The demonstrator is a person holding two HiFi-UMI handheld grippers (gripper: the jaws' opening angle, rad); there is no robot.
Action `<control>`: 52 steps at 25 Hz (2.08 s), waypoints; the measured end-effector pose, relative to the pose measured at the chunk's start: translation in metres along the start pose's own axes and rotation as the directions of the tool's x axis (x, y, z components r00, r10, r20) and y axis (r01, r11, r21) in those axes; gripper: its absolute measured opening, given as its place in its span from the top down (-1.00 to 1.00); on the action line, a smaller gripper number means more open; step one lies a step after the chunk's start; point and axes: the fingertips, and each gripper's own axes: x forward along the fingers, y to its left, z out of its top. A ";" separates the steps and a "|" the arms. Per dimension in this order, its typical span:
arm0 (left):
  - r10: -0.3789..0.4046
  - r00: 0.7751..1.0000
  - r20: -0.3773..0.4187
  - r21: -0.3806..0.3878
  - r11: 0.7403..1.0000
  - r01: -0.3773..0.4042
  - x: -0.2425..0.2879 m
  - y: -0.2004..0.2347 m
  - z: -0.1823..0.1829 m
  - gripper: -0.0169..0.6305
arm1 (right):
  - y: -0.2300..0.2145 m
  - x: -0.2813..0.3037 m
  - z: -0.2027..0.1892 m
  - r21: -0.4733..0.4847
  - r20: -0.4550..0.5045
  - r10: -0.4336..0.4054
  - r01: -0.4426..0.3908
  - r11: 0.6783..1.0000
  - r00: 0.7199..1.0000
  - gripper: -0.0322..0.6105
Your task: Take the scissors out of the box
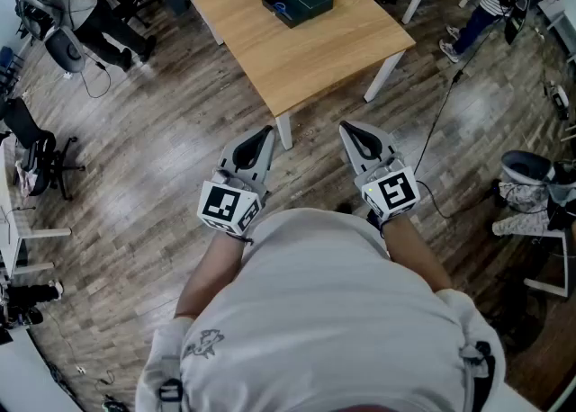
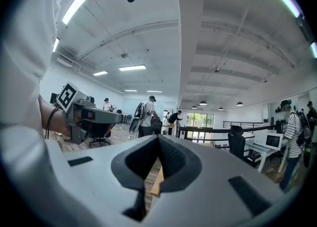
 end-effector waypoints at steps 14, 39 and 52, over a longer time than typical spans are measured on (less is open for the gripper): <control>-0.030 1.000 0.008 -0.006 1.000 0.030 -0.020 0.021 -0.006 0.93 | 0.026 0.016 -0.002 0.003 -0.005 -0.030 0.030 1.000 1.000 0.89; -0.016 1.000 -0.014 -0.037 0.999 0.015 -0.028 0.058 -0.023 0.93 | 0.031 0.058 -0.021 0.036 -0.065 0.008 -0.006 0.999 0.998 0.34; 0.047 0.997 -0.056 -0.042 0.998 -0.050 0.050 0.114 -0.036 0.93 | -0.045 0.136 -0.046 0.075 -0.063 0.082 -0.077 0.994 0.995 0.33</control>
